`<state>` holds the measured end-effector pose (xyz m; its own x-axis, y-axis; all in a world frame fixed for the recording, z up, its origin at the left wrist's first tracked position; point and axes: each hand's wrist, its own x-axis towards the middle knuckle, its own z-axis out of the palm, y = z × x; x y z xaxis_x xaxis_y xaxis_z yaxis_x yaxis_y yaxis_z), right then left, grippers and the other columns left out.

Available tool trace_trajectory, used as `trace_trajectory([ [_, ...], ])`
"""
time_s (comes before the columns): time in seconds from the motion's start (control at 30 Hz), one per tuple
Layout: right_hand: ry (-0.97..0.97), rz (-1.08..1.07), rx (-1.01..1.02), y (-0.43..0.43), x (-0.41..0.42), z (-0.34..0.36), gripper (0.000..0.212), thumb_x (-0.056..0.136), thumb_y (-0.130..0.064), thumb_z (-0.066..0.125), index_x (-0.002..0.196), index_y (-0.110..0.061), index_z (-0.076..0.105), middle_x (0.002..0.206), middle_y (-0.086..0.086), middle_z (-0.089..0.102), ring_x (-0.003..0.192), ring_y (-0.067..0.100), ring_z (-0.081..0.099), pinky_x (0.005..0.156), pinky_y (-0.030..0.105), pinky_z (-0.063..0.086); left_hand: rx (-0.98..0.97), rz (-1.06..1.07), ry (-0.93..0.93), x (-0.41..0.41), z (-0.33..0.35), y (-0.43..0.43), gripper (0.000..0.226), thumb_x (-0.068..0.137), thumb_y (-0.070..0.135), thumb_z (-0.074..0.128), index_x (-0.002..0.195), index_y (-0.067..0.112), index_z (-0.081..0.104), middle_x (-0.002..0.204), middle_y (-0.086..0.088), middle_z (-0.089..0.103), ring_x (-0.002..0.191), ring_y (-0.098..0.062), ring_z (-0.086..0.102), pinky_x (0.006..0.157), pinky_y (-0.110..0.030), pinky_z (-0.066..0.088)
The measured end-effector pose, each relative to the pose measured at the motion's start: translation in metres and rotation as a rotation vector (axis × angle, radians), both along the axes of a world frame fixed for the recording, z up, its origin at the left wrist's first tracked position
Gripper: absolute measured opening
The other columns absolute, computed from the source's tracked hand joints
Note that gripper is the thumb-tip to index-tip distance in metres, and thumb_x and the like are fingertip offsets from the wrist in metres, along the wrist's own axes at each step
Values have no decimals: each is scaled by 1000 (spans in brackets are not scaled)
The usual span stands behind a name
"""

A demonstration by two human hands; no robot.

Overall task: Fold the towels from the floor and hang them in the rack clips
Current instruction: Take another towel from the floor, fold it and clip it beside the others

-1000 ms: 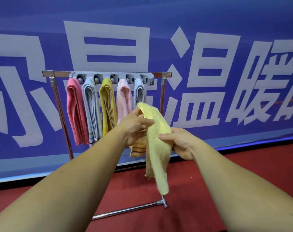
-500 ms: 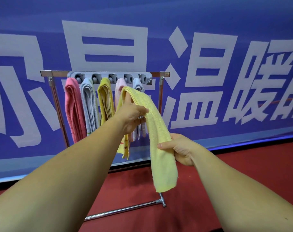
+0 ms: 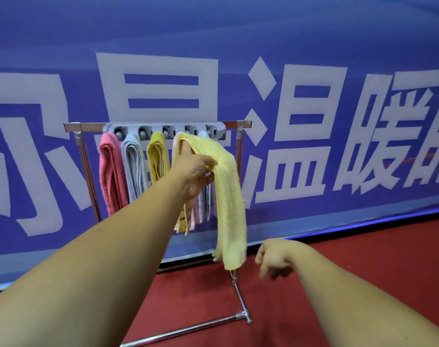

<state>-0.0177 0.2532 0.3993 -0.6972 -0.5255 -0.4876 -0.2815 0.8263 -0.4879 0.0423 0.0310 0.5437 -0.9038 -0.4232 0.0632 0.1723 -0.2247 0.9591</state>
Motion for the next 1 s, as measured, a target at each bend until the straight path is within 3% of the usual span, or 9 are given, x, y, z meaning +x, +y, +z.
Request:
trace_trajectory([
  [0.1, 46, -254, -344, -3, -10, 34, 14, 91, -2, 65, 84, -14, 65, 80, 12, 62, 66, 23, 58, 60, 30, 43, -94, -67, -60, 5, 1, 5, 84, 91, -15, 62, 153, 36, 40, 129, -16, 59, 96, -29, 68, 62, -32, 56],
  [0.17, -52, -416, -678, -14, -9, 65, 13, 98, -22, 68, 89, -13, 71, 90, 6, 75, 77, 20, 68, 76, 35, 52, -139, -118, -87, 7, 0, 9, 87, 90, -14, 63, 154, 39, 40, 126, -14, 58, 78, -21, 59, 53, -29, 48],
  [0.23, -141, -470, -853, -25, -5, 95, 39, 100, -51, 66, 108, -14, 77, 107, 5, 82, 98, 22, 74, 89, 38, 56, -152, -204, -99, 9, -2, 12, 89, 88, -13, 65, 154, 42, 41, 135, -17, 60, 76, -20, 60, 57, -30, 47],
  [0.33, -265, -516, -1015, -34, 2, 130, 64, 99, -70, 54, 115, -12, 76, 109, 9, 81, 100, 26, 76, 79, 39, 58, -166, -311, -97, 13, -2, 14, 90, 82, -9, 71, 150, 43, 46, 137, -20, 63, 94, -32, 63, 79, -42, 47],
  [0.47, -335, -498, -1044, -35, 10, 143, 54, 100, -61, 61, 127, -16, 73, 111, 12, 81, 102, 32, 79, 79, 44, 64, -213, -416, -71, 28, 2, 21, 80, 90, -13, 68, 146, 42, 50, 132, -17, 72, 117, -37, 72, 91, -46, 55],
  [0.6, -347, -503, -1059, -33, 15, 151, 34, 103, -32, 67, 128, -10, 70, 110, 15, 81, 105, 36, 78, 88, 51, 63, -244, -453, -85, 42, 0, 24, 81, 92, -9, 72, 148, 43, 49, 122, -9, 78, 107, -33, 75, 78, -41, 62],
  [0.73, -233, -494, -987, -23, 17, 159, 28, 100, -22, 70, 123, -6, 74, 109, 16, 81, 94, 30, 78, 79, 44, 63, -407, -402, -194, 64, 2, 18, 33, 97, 35, 78, 126, 22, 70, 97, -7, 76, 84, -23, 74, 84, -42, 60],
  [0.8, -199, -466, -927, -15, 17, 164, 24, 98, -18, 72, 118, -5, 78, 111, 15, 81, 89, 27, 76, 82, 42, 62, -516, -283, -268, 69, 10, 4, 49, 98, 56, 69, 115, 9, 73, 91, -10, 77, 81, -24, 76, 77, -37, 61],
  [1.0, -229, -335, -783, -12, 5, 185, 26, 90, -22, 75, 112, -8, 74, 101, 13, 77, 87, 28, 72, 87, 42, 58, -587, -169, -146, 47, 41, -2, 21, 105, 19, 60, 114, 7, 74, 97, -8, 80, 91, -22, 75, 83, -36, 62],
])
